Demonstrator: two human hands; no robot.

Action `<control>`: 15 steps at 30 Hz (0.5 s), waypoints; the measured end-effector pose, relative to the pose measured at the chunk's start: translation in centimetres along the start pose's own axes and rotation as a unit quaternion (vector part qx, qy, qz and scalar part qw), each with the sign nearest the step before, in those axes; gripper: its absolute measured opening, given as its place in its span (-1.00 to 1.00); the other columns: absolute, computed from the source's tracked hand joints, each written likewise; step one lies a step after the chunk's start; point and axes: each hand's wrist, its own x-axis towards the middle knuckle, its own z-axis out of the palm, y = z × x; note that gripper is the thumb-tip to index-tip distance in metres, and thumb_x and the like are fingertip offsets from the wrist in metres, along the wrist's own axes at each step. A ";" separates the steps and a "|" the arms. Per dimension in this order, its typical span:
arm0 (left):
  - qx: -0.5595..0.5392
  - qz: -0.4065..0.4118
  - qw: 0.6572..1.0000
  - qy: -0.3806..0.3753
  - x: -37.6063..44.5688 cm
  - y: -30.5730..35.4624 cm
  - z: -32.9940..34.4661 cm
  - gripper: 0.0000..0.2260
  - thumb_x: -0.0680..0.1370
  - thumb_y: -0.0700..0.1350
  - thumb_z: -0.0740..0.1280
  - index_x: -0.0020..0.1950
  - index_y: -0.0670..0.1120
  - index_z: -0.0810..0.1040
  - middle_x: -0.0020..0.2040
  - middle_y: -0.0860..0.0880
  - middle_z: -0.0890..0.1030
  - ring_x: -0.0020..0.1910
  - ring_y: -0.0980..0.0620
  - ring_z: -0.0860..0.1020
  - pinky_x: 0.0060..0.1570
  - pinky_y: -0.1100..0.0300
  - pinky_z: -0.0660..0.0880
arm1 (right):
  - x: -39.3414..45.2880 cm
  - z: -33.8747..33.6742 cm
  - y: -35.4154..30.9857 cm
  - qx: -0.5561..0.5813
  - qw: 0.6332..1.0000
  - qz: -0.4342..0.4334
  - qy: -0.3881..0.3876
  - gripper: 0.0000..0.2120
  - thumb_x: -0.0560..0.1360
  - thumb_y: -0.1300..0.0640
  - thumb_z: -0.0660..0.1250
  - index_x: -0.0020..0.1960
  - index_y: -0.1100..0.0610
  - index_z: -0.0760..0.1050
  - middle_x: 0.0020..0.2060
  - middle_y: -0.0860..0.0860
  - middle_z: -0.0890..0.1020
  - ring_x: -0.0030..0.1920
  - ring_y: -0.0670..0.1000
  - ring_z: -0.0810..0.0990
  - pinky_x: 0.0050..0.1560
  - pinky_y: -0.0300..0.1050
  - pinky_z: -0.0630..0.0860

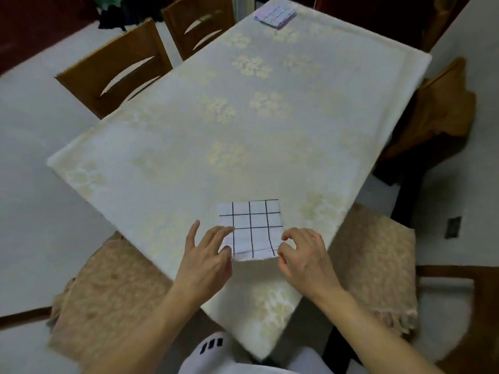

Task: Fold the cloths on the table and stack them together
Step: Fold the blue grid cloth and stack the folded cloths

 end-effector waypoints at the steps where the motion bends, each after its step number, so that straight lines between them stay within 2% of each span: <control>1: -0.007 -0.002 1.000 -0.011 -0.8 0.5 0.2 -0.88 0.34 -0.16 0.48 -0.32 -0.08 0.55 0.26 -0.06 0.60 0.25 -0.07 0.55 0.36 -0.37 0.25 | -1.0 0.3 -0.2 0.006 1.000 -0.001 -0.012 -0.89 0.31 0.23 0.46 -0.22 0.11 0.56 -0.04 0.05 0.57 -0.06 0.11 0.55 0.09 0.08 0.48; 6: -0.017 -0.027 0.999 -0.034 -1.7 0.9 0.2 -0.88 0.36 -0.15 0.46 -0.30 -0.09 0.54 0.27 -0.08 0.59 0.25 -0.08 0.55 0.37 -0.37 0.24 | -2.1 0.5 -0.5 0.015 0.999 0.010 -0.029 -0.94 0.36 0.19 0.42 -0.17 0.11 0.58 -0.02 0.05 0.57 -0.05 0.10 0.56 0.13 0.10 0.49; 12: 0.002 -0.054 0.997 -0.054 2.6 -1.5 0.3 -0.88 0.36 -0.13 0.49 -0.27 -0.09 0.56 0.29 -0.10 0.57 0.28 -0.12 0.52 0.39 -0.38 0.19 | 2.4 0.7 0.8 0.005 1.000 0.024 -0.010 -0.95 0.43 0.15 0.37 -0.13 0.11 0.58 0.01 0.06 0.56 0.00 0.11 0.55 0.21 0.09 0.42; 15: 0.010 -0.064 0.995 -0.072 5.2 -3.0 1.0 -0.89 0.34 -0.14 0.50 -0.27 -0.08 0.57 0.28 -0.09 0.57 0.27 -0.13 0.52 0.38 -0.39 0.21 | 5.1 1.3 1.8 -0.005 0.999 0.035 -0.017 -0.93 0.40 0.18 0.43 -0.12 0.12 0.59 0.03 0.08 0.55 -0.01 0.12 0.56 0.20 0.10 0.42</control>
